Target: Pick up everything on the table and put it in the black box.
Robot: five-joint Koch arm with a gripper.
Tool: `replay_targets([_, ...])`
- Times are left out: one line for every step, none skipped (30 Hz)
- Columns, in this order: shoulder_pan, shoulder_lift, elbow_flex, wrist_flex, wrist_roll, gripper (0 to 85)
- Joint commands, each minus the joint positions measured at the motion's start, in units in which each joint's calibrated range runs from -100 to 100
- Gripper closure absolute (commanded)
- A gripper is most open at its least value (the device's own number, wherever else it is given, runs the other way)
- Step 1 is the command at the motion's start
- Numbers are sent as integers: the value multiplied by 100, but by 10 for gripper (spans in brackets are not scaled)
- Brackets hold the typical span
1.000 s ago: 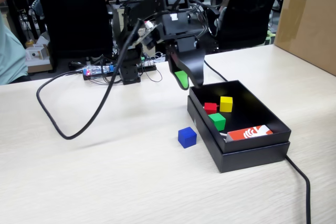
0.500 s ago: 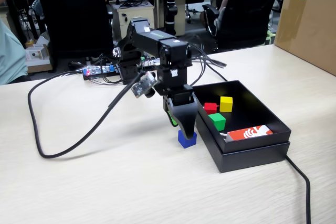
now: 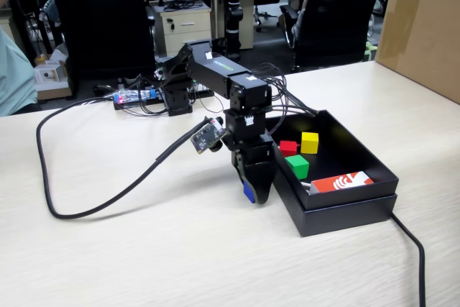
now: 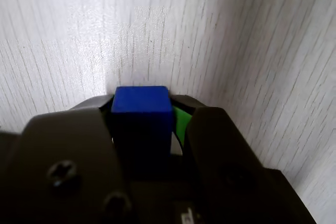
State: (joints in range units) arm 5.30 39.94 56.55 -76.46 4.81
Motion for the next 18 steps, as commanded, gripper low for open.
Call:
replay_targets([-34,-385,338,-56,24,739])
replay_targets([-49,-568,274,-56,24,739])
replay_targets([-73,-855,175,-56,20,739])
replay_targets([-93,-1199,30,-56,15,739])
replay_targets([-107,-1624,-152,-56,10,739])
replay_targets([-117,-2083,-306,-56,5,739])
replay_targets([-117,-2553,-433,-56,-5,739])
replay_targets([-98,-3024,-533,-56,-20,739])
replay_targets([-59,-3460,-605,-56,-24,739])
replay_targets([-10,-3827,-632,-56,-39,739])
replay_targets([49,-4103,-632,-56,-44,739])
replay_targets([122,-4298,-632,-56,-54,739])
replay_targets([190,-4481,-650,-56,-54,739])
replay_targets([288,-4584,-669,-56,-54,739])
replay_targets([381,-4630,-687,-56,-39,739])
replay_targets([459,-4630,-687,-56,-15,738])
replay_targets([537,-4573,-696,-56,20,738])
replay_targets([601,-4481,-705,-56,49,738])
